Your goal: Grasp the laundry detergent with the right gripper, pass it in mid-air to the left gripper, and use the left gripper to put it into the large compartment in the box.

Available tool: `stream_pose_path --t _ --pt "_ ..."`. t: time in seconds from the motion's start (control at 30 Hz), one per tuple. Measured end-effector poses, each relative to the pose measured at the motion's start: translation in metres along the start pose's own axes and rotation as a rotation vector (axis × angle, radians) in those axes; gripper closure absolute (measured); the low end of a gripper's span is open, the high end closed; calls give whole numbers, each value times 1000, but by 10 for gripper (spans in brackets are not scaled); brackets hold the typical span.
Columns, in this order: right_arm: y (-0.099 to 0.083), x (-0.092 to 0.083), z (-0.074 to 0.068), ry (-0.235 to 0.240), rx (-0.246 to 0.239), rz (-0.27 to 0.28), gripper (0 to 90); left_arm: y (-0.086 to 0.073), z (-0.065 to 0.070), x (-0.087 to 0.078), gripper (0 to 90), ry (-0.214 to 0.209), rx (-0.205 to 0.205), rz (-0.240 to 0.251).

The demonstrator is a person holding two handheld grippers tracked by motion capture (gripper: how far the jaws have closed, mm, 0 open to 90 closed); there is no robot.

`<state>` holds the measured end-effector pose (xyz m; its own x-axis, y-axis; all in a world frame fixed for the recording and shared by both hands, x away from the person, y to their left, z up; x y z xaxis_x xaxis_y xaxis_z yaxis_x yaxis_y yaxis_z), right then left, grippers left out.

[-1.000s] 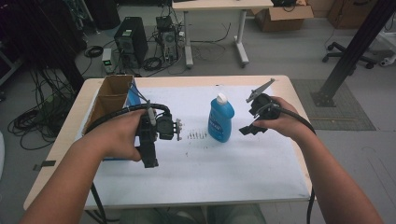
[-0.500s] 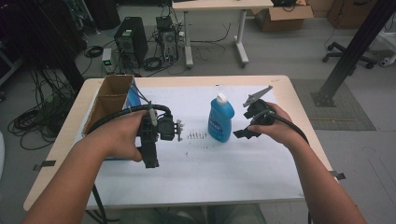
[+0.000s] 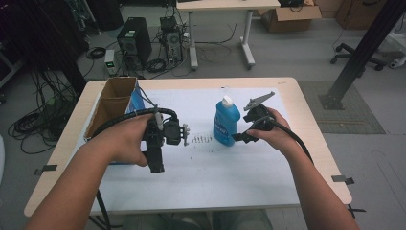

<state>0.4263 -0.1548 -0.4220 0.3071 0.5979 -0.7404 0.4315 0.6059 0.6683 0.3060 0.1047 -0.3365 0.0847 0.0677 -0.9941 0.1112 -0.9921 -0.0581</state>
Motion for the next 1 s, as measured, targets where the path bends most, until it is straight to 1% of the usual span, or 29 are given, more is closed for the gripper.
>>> stream_pose_path --t 0.13,0.17,0.2,0.23,0.4,0.47,0.7,0.87,1.0 --pt "0 4 1 -10 13 20 33 0 0 0 2 -2 3 -9" --pt "0 7 1 -10 20 39 32 0 0 -1 2 -1 2 -9" --pt "0 7 1 -10 20 39 32 0 0 -1 2 -1 2 -9" --pt "0 9 0 -5 25 53 31 0 0 0 3 -1 2 -7" --pt "0 13 0 -12 28 74 31 0 0 -1 2 -2 2 -9" --pt "1 16 -1 -13 35 97 29 1 0 -1 2 -3 4 -9" --pt "2 21 -3 -29 27 127 28 4 2 0 2 -8 7 5" --pt "0 26 -3 -47 28 130 27 6 3 1 2 -10 6 7" --pt "1 30 -2 -53 37 162 24 6 3 1 2 -10 15 4"
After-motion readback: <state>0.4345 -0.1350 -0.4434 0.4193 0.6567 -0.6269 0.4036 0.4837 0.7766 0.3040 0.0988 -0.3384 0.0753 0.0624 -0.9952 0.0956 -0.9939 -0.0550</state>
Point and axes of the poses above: each handheld gripper's, and its own axes: x roughly forward along the jaws, y roughly out of its top, z roughly to its right, the point moved 6 cm from there along x, roughly forward along the jaws
